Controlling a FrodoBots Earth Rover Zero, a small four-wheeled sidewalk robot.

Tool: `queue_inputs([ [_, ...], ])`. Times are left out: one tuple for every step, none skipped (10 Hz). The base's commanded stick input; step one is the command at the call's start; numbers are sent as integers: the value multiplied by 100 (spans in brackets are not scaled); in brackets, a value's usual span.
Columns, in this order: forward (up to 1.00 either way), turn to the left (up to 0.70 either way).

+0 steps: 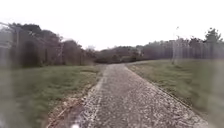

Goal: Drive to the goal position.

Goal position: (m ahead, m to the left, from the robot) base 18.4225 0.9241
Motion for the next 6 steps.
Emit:
queue_inputs([
  [70, 0],
  [70, 0],
  [70, 0],
  [70, 0],
  [70, 0],
  [70, 0],
])
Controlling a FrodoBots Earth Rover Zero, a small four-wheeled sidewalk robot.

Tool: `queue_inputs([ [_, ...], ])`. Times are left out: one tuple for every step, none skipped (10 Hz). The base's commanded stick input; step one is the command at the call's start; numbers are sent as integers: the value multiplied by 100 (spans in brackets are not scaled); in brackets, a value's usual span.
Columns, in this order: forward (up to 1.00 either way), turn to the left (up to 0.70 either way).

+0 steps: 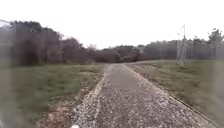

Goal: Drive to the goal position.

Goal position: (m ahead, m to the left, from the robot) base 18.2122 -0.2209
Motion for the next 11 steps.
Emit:
queue_inputs([
  [70, 0],
  [70, 0],
  [70, 0],
  [70, 0],
  [70, 0],
  [70, 0],
  [70, -10],
  [70, -25],
  [70, -35],
  [70, -35],
  [70, -26],
])
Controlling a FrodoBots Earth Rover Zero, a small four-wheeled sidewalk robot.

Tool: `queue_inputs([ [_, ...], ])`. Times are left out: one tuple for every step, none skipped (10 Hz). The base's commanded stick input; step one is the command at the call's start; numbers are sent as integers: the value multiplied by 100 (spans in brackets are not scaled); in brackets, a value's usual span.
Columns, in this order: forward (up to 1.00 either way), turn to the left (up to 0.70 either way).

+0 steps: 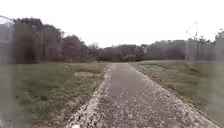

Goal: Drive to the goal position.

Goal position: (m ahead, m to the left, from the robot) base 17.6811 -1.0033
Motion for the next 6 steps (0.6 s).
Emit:
queue_inputs([
  [70, -14],
  [70, -3],
  [70, 0],
  [70, 0],
  [70, 0],
  [70, 0],
])
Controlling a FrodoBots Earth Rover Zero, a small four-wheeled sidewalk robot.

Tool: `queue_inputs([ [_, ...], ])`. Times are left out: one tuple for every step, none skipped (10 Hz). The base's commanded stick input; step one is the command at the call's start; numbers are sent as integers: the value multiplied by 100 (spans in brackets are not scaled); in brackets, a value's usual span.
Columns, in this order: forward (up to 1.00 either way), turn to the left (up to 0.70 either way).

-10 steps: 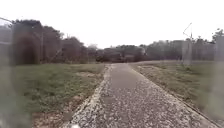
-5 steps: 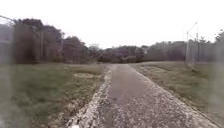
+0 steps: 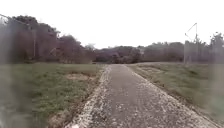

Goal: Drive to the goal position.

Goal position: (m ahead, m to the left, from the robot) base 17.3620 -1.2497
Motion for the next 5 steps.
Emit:
queue_inputs([
  [70, 0],
  [70, 0],
  [70, 0],
  [70, -1],
  [70, -2],
])
